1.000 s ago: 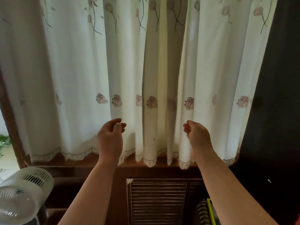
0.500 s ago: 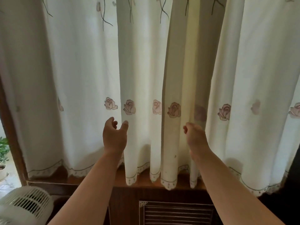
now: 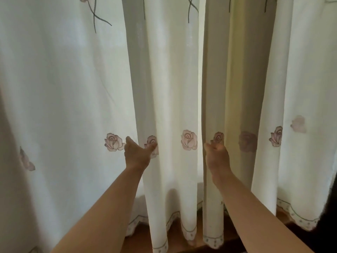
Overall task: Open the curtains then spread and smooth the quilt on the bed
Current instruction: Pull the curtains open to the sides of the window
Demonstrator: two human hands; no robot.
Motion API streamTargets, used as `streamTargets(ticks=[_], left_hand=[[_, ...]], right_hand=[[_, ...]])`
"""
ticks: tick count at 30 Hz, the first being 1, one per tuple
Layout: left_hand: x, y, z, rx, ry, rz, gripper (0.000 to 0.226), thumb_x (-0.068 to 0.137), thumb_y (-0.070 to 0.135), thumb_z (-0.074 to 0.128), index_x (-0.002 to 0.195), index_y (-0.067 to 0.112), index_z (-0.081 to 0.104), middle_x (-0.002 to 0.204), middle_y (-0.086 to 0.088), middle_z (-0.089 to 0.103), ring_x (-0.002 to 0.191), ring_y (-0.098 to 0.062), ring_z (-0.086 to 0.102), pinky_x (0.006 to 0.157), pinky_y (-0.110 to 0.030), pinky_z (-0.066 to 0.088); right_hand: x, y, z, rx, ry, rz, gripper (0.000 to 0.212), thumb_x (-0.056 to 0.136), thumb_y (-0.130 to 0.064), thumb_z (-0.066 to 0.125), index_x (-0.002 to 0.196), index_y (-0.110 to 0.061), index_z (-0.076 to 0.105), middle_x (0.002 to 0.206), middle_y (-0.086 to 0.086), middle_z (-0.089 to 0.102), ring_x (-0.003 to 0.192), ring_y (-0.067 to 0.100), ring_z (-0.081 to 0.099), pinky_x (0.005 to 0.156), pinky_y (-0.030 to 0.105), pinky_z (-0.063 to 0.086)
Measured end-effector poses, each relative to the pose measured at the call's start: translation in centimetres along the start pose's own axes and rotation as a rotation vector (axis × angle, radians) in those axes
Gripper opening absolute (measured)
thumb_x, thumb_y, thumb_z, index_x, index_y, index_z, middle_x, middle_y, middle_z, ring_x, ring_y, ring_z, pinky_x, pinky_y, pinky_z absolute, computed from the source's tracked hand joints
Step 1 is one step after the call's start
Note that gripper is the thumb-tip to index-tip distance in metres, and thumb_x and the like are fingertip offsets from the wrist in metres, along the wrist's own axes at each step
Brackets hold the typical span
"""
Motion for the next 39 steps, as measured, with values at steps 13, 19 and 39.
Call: streamTargets(ticks=[13,19,39], left_hand=[[1.8,-0.7,-4.2,0.388,0.119,0.245,0.046,0.1,0.043,0.036,0.121,0.005,0.05,0.119,-0.019,0.058,0.104,-0.038,0.057,0.084,-0.041,0.044],[3.4,-3.9,-10.1,0.364,0.24,0.173,0.042,0.1,0.044,0.032,0.091,0.01,0.054,0.081,-0.006,0.064,0.081,-0.033,0.061,0.069,-0.039,0.047],[2.8,-7.6,-24.8,0.527,0.568,-0.092,0.038,0.099,0.021,0.037,0.127,-0.003,0.048,0.115,-0.03,0.06,0.106,-0.047,0.056,0.087,-0.047,0.044]], right_hand=[[0.9,0.0,7.0,-0.203,0.118,-0.051,0.066,0.082,-0.03,0.068,0.135,-0.008,0.036,0.132,0.014,0.042,0.119,0.032,0.044,0.1,0.043,0.041],[2.7,0.3,12.0,-0.379,0.1,-0.029,0.091,0.085,-0.037,0.065,0.15,-0.009,0.008,0.149,0.019,0.027,0.135,0.037,0.03,0.111,0.047,0.027],[-3.6,-4.2,22.5,-0.321,-0.035,-0.49,0.042,0.088,-0.023,0.061,0.129,-0.016,0.054,0.137,0.012,0.046,0.129,0.029,0.04,0.107,0.037,0.028]])
Point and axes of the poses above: each hand's wrist, its own x-axis towards the middle knuckle, its own z-axis out of the palm, y = z × x, the point moved 8 cm from there along x, towards the middle knuckle
